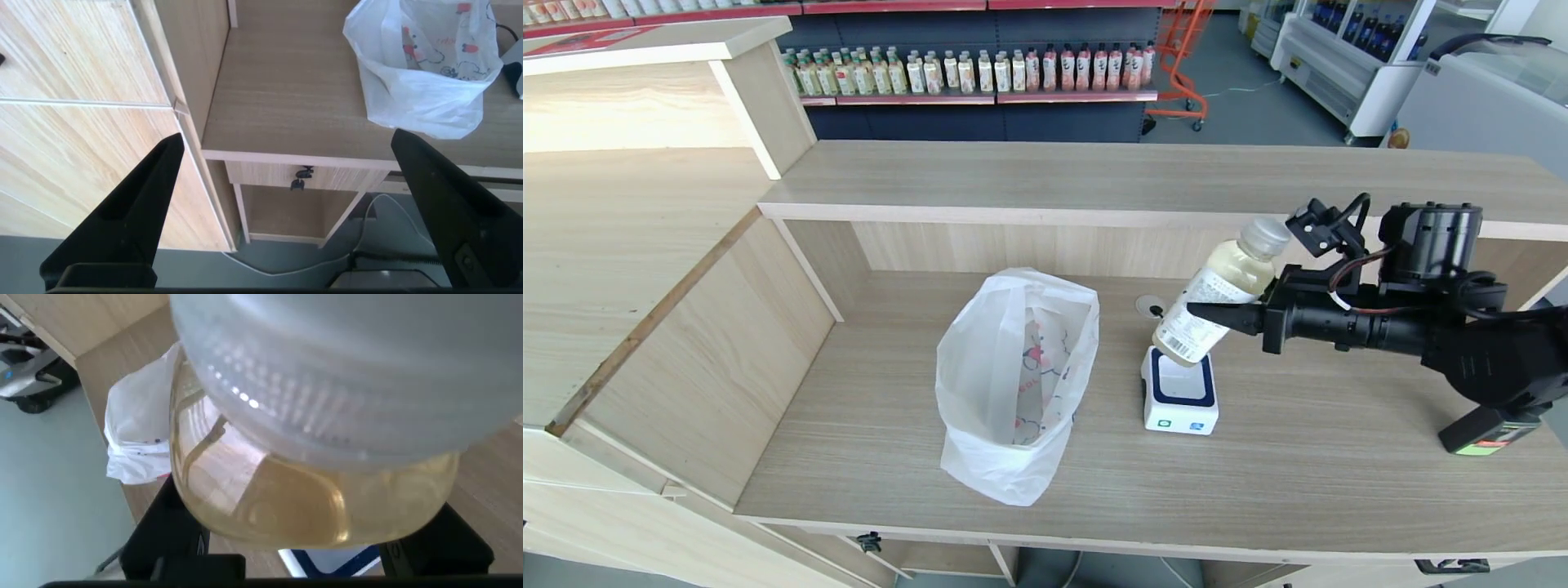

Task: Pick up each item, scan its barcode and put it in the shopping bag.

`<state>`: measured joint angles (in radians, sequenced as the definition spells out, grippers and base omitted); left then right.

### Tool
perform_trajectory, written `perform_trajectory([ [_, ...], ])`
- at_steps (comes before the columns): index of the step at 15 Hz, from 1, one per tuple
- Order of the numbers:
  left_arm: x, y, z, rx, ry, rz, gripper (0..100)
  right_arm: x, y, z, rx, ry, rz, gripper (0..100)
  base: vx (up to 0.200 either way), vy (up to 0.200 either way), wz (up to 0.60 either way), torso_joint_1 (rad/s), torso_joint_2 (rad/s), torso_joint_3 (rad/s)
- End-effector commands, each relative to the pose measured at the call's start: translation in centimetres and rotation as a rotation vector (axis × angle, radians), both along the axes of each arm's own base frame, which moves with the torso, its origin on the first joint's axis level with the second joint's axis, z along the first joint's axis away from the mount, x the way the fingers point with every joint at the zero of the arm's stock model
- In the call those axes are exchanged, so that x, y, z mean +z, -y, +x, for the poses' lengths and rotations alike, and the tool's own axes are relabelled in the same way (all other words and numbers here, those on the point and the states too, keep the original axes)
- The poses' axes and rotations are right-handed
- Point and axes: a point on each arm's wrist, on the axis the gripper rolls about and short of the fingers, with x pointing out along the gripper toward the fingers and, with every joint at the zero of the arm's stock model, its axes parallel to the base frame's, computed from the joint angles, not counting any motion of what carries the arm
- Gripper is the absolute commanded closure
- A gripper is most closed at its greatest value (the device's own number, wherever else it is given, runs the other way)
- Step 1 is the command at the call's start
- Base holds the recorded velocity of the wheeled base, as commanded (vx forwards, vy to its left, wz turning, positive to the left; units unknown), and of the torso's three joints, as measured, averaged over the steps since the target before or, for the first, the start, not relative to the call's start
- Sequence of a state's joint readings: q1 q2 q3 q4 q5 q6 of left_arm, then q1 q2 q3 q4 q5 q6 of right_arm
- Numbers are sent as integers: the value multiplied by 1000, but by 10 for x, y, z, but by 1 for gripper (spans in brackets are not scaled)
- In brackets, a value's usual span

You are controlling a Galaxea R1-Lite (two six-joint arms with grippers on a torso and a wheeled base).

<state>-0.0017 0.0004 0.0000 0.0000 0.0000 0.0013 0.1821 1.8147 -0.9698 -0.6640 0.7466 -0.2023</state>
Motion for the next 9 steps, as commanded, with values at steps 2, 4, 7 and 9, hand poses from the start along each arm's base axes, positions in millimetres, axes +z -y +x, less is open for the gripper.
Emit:
perform_trajectory([
  [2, 0, 0, 0, 0, 0, 0, 0, 26, 4, -26, -57, -52, 105, 100, 0, 0, 0, 0, 0, 0],
  [4, 0, 0, 0, 0, 0, 0, 0, 25, 6, -33, -84, -117, 148, 100, 0, 0, 0, 0, 0, 0],
  [7, 0, 0, 0, -1, 0, 0, 0, 16, 9, -37, -98, -162, 153, 100, 0, 0, 0, 0, 0, 0],
  [9, 0, 0, 0, -1, 0, 0, 0, 16, 12, -41, -107, -172, 157, 100, 0, 0, 0, 0, 0, 0],
])
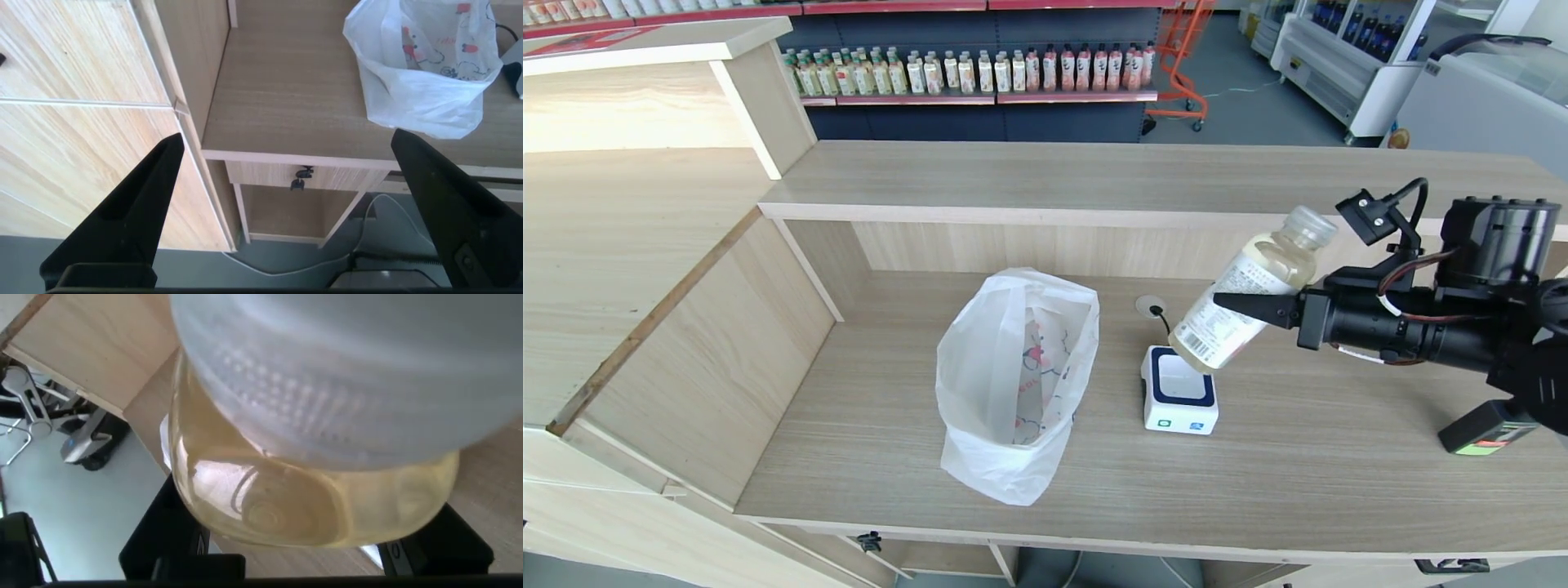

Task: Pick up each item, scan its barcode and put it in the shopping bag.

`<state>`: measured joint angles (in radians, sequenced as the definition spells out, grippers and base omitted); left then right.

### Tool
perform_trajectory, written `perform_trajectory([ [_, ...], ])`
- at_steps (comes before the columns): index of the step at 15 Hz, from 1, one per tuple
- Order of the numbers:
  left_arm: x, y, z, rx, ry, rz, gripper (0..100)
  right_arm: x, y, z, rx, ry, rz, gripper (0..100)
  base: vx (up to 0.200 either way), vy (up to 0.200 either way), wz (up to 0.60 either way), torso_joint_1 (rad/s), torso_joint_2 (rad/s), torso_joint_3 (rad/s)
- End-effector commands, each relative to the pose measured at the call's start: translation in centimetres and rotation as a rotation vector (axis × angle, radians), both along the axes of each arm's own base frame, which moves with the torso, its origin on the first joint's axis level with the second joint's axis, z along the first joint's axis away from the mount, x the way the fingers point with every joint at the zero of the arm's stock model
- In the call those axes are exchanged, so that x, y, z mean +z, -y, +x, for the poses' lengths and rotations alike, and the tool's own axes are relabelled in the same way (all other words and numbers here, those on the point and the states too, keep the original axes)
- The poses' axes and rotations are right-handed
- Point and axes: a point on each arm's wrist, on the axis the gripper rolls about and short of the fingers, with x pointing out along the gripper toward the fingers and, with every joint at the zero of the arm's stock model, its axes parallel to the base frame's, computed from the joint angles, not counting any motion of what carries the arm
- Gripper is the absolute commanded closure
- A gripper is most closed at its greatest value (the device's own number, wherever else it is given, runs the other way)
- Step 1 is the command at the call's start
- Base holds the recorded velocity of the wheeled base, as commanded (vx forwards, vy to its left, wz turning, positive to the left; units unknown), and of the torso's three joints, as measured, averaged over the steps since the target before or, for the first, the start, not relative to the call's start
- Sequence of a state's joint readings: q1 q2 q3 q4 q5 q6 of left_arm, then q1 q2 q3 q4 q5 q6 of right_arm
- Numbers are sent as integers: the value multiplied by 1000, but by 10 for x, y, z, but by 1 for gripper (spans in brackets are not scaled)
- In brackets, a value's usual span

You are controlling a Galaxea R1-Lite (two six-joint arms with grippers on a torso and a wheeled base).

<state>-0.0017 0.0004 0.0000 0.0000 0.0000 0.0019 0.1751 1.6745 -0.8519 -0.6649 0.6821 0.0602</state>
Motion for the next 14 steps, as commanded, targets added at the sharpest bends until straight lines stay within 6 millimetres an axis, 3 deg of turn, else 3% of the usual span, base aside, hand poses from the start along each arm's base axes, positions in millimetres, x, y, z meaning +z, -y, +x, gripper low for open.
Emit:
perform_trajectory([
  [1, 0, 0, 0, 0, 0, 1, 0, 2, 2, -5, -5, 0, 6, 100, 0, 0, 0, 0, 0, 0],
  [7, 0, 0, 0, 0, 0, 3, 0, 7, 4, -17, -61, -160, 157, 100, 0, 200, 0, -2, 0, 2],
  [14, 0, 0, 0, -1, 0, -2, 0, -17, -3, -24, -86, -336, 168, 100, 0, 0, 0, 0, 0, 0],
])
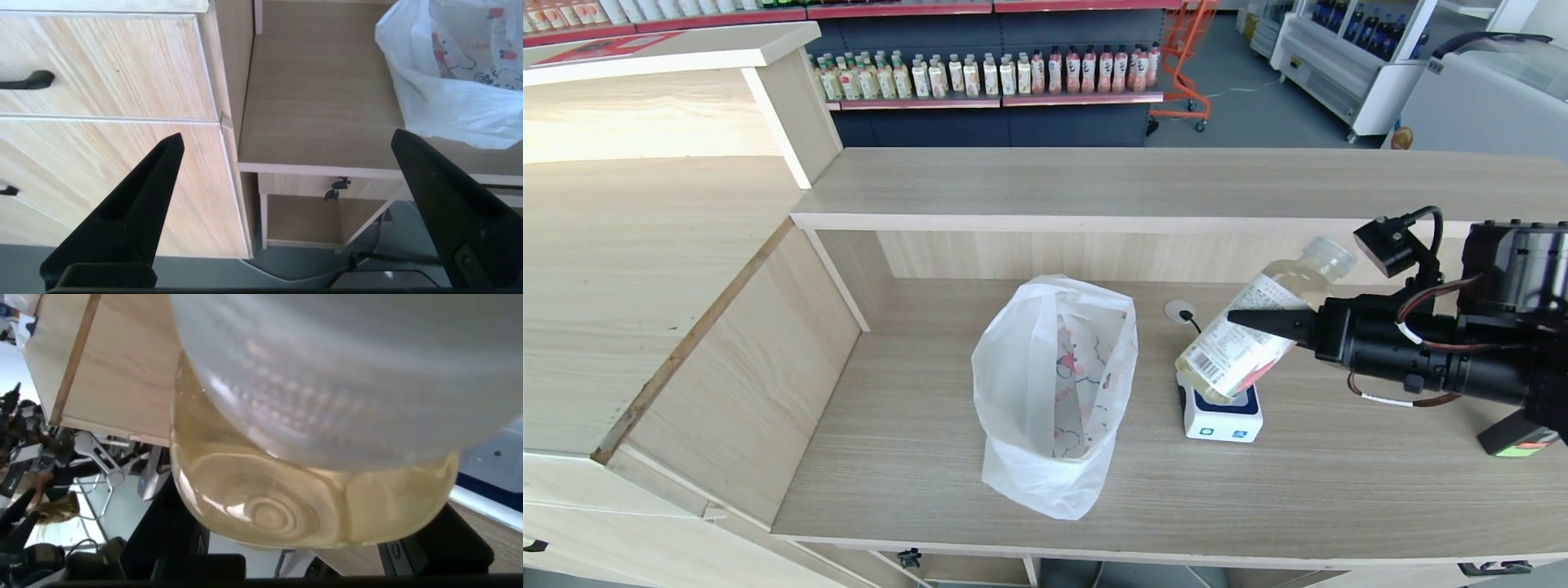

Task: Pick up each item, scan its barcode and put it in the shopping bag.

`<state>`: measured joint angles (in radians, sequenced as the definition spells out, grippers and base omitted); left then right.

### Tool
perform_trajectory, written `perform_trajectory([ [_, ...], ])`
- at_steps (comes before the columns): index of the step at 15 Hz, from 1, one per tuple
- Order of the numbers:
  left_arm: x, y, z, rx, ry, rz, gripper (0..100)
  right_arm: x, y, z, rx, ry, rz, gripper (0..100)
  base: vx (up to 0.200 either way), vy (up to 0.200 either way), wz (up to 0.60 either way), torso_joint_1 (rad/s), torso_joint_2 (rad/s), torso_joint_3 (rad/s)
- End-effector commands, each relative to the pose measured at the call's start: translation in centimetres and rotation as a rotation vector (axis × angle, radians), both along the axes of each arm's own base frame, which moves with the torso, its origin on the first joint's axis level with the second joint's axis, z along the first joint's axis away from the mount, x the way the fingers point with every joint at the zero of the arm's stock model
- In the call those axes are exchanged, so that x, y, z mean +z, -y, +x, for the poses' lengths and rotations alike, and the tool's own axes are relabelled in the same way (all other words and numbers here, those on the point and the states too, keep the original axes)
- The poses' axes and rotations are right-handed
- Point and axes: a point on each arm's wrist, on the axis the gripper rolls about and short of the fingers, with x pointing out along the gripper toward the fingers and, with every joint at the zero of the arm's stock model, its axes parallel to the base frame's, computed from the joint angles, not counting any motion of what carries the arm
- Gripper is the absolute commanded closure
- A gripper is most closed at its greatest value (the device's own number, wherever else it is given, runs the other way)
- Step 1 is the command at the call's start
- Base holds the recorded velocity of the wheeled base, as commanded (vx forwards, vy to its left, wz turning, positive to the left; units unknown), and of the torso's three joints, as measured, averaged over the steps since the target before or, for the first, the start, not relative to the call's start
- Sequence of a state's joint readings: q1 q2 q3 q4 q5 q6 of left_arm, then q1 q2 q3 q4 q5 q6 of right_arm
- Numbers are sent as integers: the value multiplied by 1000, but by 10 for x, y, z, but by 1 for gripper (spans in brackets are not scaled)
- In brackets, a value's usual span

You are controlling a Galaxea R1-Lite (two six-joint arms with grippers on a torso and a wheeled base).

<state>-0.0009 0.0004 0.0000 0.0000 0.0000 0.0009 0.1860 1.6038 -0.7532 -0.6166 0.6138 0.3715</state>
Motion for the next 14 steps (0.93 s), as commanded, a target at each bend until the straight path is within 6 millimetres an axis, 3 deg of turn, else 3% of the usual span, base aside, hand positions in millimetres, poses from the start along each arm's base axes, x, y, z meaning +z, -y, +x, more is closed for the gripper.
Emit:
perform_trajectory([
  [1, 0, 0, 0, -1, 0, -1, 0, -9, -9, 1, 32, -50, -10, 100, 0, 0, 0, 0, 0, 0],
  [3, 0, 0, 0, -1, 0, 1, 0, -25, -29, 10, 49, -83, -51, 100, 0, 0, 0, 0, 0, 0],
  [4, 0, 0, 0, -1, 0, 1, 0, -43, -41, 25, 2, -104, -108, 100, 0, 0, 0, 0, 0, 0],
  [7, 0, 0, 0, -1, 0, -1, 0, -72, -76, 41, 22, -35, -230, 100, 0, 0, 0, 0, 0, 0],
  [10, 0, 0, 0, -1, 0, 1, 0, -74, -107, 53, 77, 21, -208, 100, 0, 0, 0, 0, 0, 0],
  [14, 0, 0, 0, -1, 0, 1, 0, -57, -139, 64, 115, 69, -130, 100, 0, 0, 0, 0, 0, 0],
])
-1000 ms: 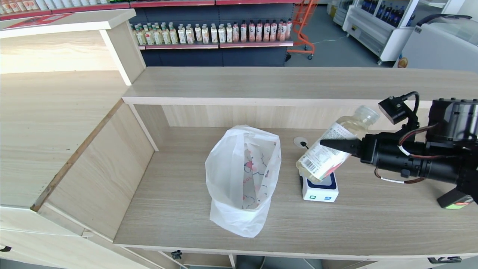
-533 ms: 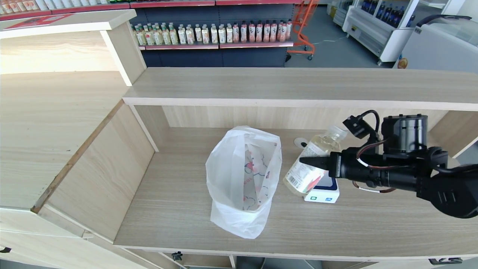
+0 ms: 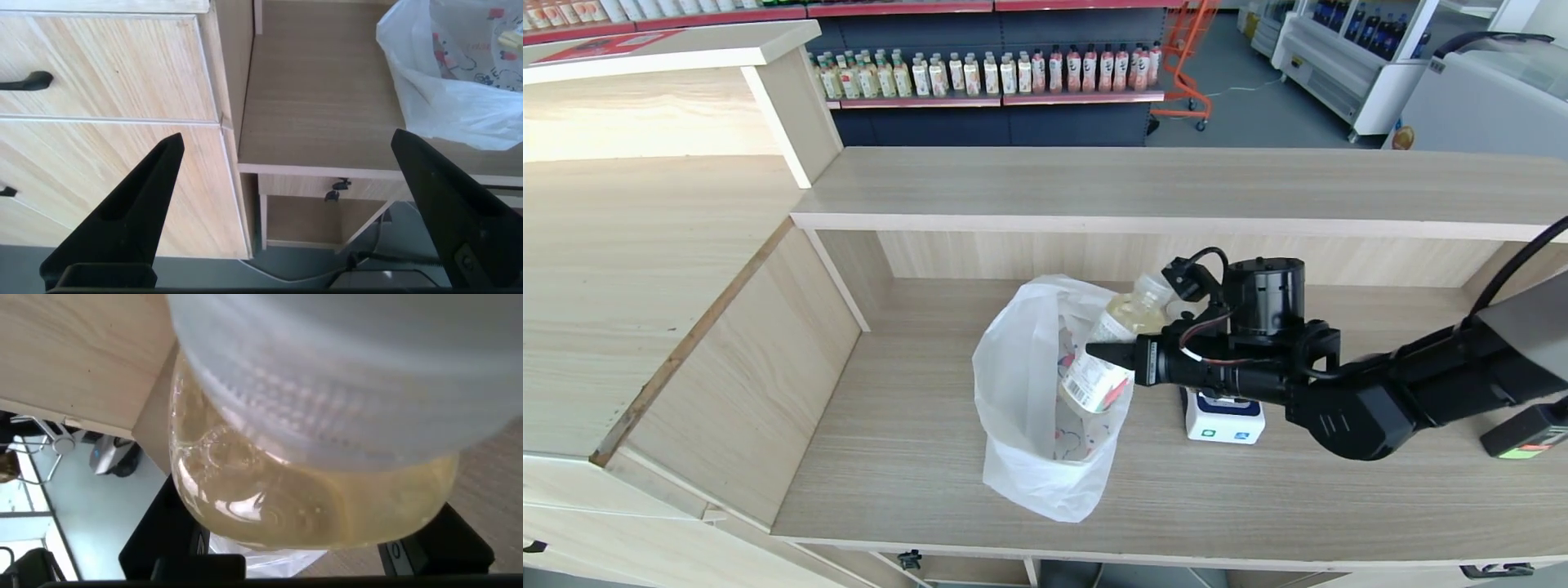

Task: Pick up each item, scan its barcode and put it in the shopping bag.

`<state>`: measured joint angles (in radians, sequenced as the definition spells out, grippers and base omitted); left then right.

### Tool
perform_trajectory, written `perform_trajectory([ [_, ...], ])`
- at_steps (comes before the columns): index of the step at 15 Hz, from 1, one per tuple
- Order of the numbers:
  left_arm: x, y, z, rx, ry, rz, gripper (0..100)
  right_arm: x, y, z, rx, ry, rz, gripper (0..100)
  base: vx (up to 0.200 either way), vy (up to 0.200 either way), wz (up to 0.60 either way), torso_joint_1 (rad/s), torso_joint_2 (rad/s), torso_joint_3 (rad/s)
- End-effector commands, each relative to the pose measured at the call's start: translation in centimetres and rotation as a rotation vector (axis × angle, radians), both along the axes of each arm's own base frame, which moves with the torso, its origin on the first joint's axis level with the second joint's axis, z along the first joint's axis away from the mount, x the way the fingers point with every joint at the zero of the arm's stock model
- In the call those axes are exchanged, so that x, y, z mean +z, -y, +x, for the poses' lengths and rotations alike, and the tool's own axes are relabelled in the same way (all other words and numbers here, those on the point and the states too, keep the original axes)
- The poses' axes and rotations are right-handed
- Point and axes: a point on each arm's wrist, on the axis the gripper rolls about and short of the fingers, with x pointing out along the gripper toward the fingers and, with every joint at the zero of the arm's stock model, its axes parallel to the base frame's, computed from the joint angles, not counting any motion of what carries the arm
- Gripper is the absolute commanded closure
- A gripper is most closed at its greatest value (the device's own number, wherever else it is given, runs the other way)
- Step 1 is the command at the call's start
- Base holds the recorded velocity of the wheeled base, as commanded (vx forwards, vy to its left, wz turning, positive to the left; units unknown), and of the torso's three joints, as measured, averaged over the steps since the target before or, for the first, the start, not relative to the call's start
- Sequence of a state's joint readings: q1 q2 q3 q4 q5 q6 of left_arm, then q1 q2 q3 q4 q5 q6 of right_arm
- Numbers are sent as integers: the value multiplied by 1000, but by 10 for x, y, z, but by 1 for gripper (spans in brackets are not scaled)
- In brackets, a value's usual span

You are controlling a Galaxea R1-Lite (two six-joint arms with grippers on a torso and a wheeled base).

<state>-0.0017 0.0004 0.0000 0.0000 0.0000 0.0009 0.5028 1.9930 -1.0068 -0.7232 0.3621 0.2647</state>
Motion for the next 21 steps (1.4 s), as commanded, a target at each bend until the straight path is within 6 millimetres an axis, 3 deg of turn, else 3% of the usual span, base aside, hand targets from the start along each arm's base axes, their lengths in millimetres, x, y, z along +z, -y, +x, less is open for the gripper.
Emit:
perform_trajectory([
  [1, 0, 0, 0, 0, 0, -1, 0, -6, -19, 7, 29, 5, 4, 100, 0, 0, 0, 0, 0, 0],
  [5, 0, 0, 0, 0, 0, 1, 0, -48, -25, 9, 49, 96, -216, 100, 0, 0, 0, 0, 0, 0],
  [7, 0, 0, 0, 0, 0, -1, 0, -59, -27, 13, 68, 147, -259, 100, 0, 0, 0, 0, 0, 0],
  [12, 0, 0, 0, 0, 0, 1, 0, -68, -39, 31, 57, 322, -350, 100, 0, 0, 0, 0, 0, 0],
  [17, 0, 0, 0, -1, 0, 1, 0, -75, -46, 39, 47, 376, -376, 100, 0, 0, 0, 0, 0, 0],
  [18, 0, 0, 0, 0, 0, -1, 0, -77, -46, 39, 49, 375, -380, 0, 0, 0, 0, 0, 0, 0],
  [21, 0, 0, 0, 0, 0, -1, 0, -73, -40, 30, 18, 315, -301, 0, 0, 0, 0, 0, 0, 0],
])
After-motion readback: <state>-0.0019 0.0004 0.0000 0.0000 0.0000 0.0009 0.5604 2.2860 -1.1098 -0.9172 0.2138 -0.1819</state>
